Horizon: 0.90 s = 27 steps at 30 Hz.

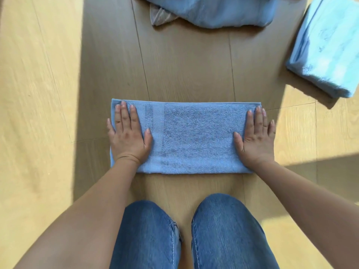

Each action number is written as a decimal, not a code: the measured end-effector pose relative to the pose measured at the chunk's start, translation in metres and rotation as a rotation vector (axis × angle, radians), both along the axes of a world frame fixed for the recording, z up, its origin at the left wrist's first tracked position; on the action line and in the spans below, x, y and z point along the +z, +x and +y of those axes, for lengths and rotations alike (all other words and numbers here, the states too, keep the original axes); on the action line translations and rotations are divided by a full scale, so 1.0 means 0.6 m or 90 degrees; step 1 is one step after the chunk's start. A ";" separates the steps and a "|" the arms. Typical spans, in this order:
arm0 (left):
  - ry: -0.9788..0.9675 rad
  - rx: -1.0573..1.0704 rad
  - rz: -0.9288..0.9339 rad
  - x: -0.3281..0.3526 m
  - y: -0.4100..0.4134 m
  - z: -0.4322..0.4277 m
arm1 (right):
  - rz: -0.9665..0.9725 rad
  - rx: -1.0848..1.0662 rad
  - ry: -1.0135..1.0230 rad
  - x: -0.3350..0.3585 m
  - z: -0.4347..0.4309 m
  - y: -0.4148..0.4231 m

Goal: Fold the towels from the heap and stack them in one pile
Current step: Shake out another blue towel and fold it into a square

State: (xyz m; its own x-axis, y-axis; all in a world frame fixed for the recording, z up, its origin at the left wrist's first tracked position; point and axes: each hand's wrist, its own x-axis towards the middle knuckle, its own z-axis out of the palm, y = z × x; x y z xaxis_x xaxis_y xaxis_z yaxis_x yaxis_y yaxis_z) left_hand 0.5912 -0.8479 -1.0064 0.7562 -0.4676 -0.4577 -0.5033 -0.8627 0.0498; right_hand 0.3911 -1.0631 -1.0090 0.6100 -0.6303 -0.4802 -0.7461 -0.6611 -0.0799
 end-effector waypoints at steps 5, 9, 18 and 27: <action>0.063 -0.001 0.002 0.019 -0.004 -0.012 | 0.022 0.015 0.025 0.005 -0.004 -0.002; 0.129 -0.060 0.017 0.061 -0.033 -0.046 | -0.030 -0.014 0.067 0.023 -0.012 0.006; -0.051 -0.701 0.067 0.102 -0.250 -0.213 | -0.278 -0.635 0.414 0.064 -0.100 0.034; 0.145 -0.774 0.048 0.107 -0.282 -0.268 | -0.182 -0.496 0.526 0.072 -0.109 0.046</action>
State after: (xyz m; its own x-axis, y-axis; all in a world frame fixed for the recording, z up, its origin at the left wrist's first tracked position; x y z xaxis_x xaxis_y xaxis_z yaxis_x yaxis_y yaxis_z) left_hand 0.4220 -1.0088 -0.9425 -0.1438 -0.7511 -0.6443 -0.9854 0.1688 0.0232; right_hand 0.4187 -1.1283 -0.9656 0.3490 -0.4411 -0.8268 -0.8118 0.2984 -0.5019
